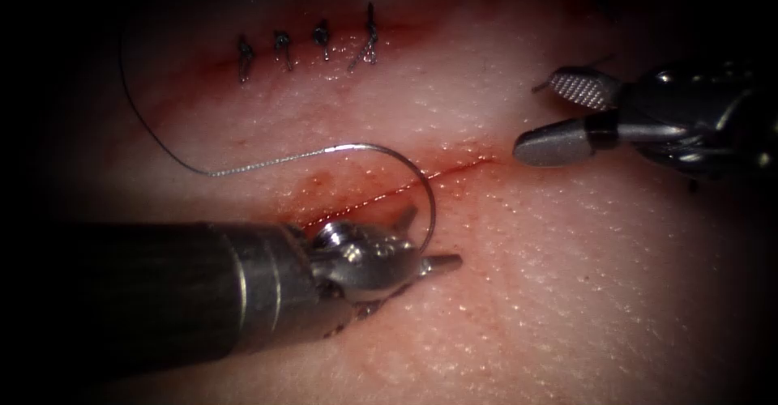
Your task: Wound Closure
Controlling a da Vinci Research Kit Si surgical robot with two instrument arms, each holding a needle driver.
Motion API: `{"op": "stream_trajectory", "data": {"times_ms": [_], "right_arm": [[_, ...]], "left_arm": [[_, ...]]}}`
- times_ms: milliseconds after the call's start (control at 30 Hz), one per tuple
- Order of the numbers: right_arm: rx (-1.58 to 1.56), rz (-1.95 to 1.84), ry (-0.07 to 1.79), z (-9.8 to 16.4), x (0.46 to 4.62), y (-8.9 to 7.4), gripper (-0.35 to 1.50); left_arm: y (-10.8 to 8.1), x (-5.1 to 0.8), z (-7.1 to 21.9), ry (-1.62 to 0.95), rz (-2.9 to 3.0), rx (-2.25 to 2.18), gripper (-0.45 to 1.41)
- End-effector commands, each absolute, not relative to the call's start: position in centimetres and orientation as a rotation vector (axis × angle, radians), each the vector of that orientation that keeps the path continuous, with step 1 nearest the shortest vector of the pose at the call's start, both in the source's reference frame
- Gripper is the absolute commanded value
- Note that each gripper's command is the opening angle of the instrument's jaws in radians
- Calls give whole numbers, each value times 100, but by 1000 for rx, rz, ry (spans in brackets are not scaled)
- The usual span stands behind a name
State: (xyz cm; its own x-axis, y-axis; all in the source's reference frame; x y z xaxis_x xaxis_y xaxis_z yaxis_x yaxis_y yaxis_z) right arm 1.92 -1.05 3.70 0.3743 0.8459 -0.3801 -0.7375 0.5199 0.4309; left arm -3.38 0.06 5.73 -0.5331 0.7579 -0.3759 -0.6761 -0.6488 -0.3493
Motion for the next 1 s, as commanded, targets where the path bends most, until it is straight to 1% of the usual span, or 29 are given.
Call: {"op": "stream_trajectory", "data": {"times_ms": [33, 133, 167, 200, 267, 300, 367, 400, 433, 467, 500, 533, 567, 667, 800, 900, 1000], "right_arm": [[204, 1021, 610, 375, 199, -109, 74], [204, 1020, 610, 375, 199, -110, 76], [204, 1020, 610, 374, 199, -110, 76], [204, 1020, 610, 374, 199, -111, 77], [205, 1021, 610, 373, 199, -111, 77], [205, 1021, 610, 372, 199, -111, 76], [206, 1023, 615, 370, 199, -111, 72], [207, 1023, 614, 369, 199, -111, 71], [207, 1024, 617, 368, 199, -111, 69], [207, 1025, 619, 367, 199, -111, 67], [208, 1025, 619, 367, 199, -111, 64], [208, 1025, 619, 367, 199, -111, 52], [208, 1025, 619, 367, 199, -111, 49], [207, 1025, 620, 367, 199, -112, 40], [204, 1020, 620, 367, 200, -113, 34], [215, 1055, 617, 367, 202, -114, 35], [224, 1086, 611, 367, 205, -113, 51]], "left_arm": [[0, -343, 581, -223, 2192, -632, 36], [-6, -342, 588, -264, 2193, -596, 22], [-7, -341, 590, -280, 2191, -578, 21], [-8, -340, 592, -287, 2197, -568, 21], [-11, -338, 598, -328, 2200, -537, 31], [-12, -338, 599, -340, 2191, -529, 32], [-16, -335, 604, -364, 2186, -496, 26], [-17, -334, 605, -368, 2183, -489, 17], [-18, -332, 605, -372, 2180, -485, -30], [-17, -331, 603, -375, 2180, -485, -45], [-17, -330, 600, -379, 2181, -485, -45], [-13, -328, 592, -369, 2182, -473, -45], [-11, -328, 587, -352, 2182, -462, -45], [-1, -328, 570, -275, 2178, -431, -45], [8, -331, 552, -172, 2159, -456, -45], [11, -335, 542, -86, 2205, -468, -45], [12, -341, 535, -17, 2258, -479, -45]]}}
